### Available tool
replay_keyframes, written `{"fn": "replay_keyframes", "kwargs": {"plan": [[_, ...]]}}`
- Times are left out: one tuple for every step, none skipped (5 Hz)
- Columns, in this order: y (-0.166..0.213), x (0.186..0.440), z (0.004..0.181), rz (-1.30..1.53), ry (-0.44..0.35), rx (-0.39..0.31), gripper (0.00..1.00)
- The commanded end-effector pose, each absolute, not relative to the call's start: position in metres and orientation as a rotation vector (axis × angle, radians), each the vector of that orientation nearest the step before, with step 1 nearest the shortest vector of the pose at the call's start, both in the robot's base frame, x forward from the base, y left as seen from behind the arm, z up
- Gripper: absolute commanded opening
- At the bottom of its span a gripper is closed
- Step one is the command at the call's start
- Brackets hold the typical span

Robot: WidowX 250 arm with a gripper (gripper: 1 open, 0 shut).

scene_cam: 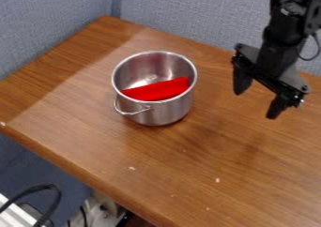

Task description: Put the red object in the metal pot

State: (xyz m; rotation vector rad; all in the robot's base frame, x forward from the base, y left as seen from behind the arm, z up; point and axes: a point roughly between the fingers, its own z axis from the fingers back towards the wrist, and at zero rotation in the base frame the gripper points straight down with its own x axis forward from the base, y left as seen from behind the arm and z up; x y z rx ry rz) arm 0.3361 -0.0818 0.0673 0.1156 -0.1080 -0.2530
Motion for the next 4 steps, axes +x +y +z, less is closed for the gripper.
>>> {"fn": "replay_keyframes", "kwargs": {"plan": [[-0.078, 0.345, 0.081, -0.186, -0.149, 0.12, 1.0], [-0.087, 0.336, 0.087, -0.285, -0.155, 0.113, 1.0], [-0.095, 0.328, 0.093, -0.376, -0.157, 0.105, 1.0], [-0.094, 0.321, 0.102, -0.315, -0.153, 0.107, 1.0]]}}
